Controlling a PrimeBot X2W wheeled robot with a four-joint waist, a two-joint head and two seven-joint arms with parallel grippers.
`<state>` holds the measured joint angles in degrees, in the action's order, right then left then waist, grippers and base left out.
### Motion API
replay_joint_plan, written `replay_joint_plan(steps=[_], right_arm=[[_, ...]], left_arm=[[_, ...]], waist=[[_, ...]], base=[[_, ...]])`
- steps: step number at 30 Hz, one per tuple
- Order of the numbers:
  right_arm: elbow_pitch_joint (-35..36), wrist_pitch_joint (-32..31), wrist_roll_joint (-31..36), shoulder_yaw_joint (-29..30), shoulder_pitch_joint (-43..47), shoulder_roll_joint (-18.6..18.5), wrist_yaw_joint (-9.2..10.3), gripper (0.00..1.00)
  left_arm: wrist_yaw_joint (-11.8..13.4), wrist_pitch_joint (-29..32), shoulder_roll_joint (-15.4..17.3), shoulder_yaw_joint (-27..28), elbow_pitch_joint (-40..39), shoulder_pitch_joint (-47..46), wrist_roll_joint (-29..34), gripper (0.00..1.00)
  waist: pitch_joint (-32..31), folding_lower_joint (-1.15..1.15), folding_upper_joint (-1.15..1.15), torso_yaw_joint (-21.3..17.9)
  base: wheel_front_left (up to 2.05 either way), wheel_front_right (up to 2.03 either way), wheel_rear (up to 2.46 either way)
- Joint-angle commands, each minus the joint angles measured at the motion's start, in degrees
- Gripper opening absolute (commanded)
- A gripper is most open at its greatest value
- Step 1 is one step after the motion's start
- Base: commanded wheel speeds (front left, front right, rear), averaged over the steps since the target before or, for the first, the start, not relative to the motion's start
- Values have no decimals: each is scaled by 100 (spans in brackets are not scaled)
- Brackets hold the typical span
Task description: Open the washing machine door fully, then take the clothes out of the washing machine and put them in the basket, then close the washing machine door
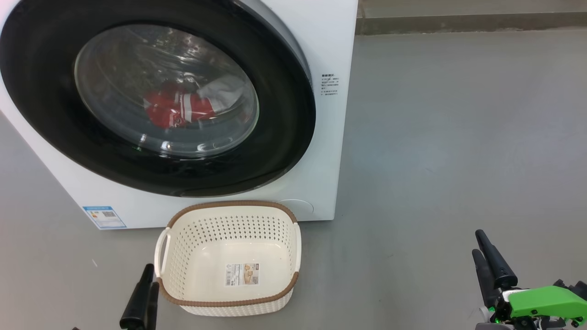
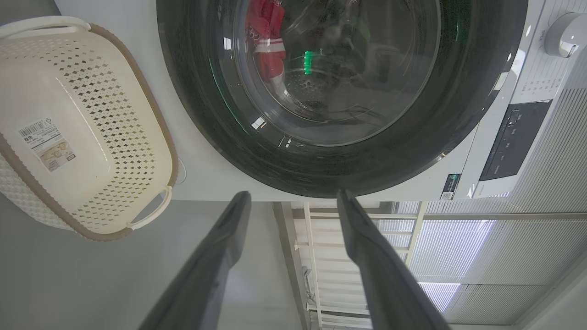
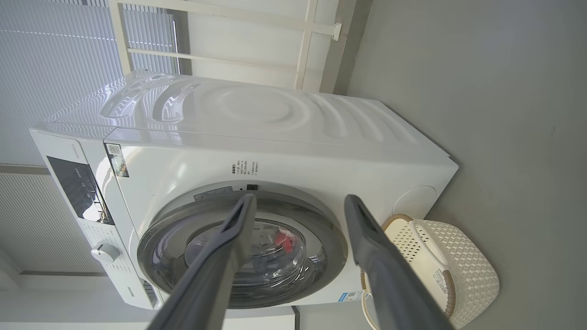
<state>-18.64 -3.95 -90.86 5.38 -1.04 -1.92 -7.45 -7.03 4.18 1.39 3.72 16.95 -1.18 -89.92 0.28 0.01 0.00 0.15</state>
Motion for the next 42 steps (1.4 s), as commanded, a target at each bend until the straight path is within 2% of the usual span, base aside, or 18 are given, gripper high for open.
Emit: replay_joint_plan(steps=[1, 13, 29, 42], right_arm=[[169, 46, 114, -16, -138, -100, 0, 100], [213, 246, 966, -117, -134, -152, -1, 100], [281, 512, 2241, -288, -143, -249, -1, 100], [354, 712, 3125, -438, -107, -312, -1, 100]], left_arm=[[-8, -49, 71, 40, -199, -93, 106, 100], [0, -251, 80, 59, -397, -43, 1219, 100], [219, -520, 91, -107, -586, 7, 2771, 100], [329, -722, 108, -229, -681, 62, 3729, 100]], waist=[[2, 0, 0, 1], [27, -1, 0, 16], [74, -1, 0, 44], [87, -1, 0, 80]], base=[[0, 0, 0], [0, 0, 0], [0, 0, 0], [0, 0, 0]])
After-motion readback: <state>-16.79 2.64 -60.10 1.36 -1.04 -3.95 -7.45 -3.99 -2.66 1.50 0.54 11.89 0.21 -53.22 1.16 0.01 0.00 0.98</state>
